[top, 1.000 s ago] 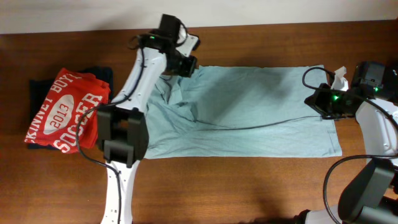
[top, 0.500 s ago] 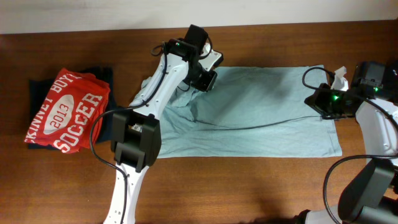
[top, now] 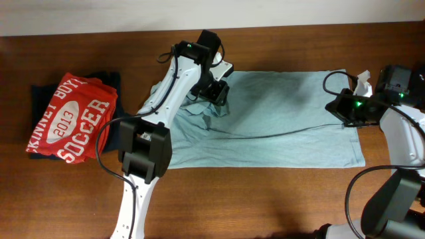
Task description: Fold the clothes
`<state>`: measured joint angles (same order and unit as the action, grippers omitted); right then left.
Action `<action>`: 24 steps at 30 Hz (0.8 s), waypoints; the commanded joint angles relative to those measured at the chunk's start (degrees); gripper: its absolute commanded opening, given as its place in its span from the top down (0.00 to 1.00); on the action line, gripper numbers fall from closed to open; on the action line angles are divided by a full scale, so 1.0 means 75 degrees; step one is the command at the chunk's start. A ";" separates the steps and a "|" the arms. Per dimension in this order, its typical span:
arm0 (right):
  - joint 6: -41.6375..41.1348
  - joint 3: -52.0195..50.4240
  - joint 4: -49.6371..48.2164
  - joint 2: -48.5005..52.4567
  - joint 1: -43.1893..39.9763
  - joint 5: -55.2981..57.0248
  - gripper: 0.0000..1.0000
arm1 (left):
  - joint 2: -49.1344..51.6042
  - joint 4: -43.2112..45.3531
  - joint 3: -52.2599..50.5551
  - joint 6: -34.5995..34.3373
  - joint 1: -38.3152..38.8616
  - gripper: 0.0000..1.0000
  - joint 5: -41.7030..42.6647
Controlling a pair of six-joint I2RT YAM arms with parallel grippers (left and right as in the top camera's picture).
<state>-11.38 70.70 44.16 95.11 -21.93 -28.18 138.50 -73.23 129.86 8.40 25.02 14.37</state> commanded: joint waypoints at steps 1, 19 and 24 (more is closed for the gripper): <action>0.0125 0.0169 -0.0090 0.0012 0.0023 -0.0070 0.89 | 0.0032 -0.0455 0.0487 0.0073 -0.0035 0.38 -0.0746; 0.0289 0.0169 -0.0210 0.0012 0.0329 0.0192 0.87 | 0.0041 -0.1702 0.0326 0.2034 -0.0073 0.37 -0.2320; 0.0289 0.0169 -0.0204 0.0012 0.0329 0.0189 0.88 | 0.0050 -0.1314 -0.0035 0.2783 -0.0184 0.35 -0.2331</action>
<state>-10.07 70.70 42.61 95.11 -19.75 -27.29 138.50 -84.64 131.57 23.33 24.47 -1.80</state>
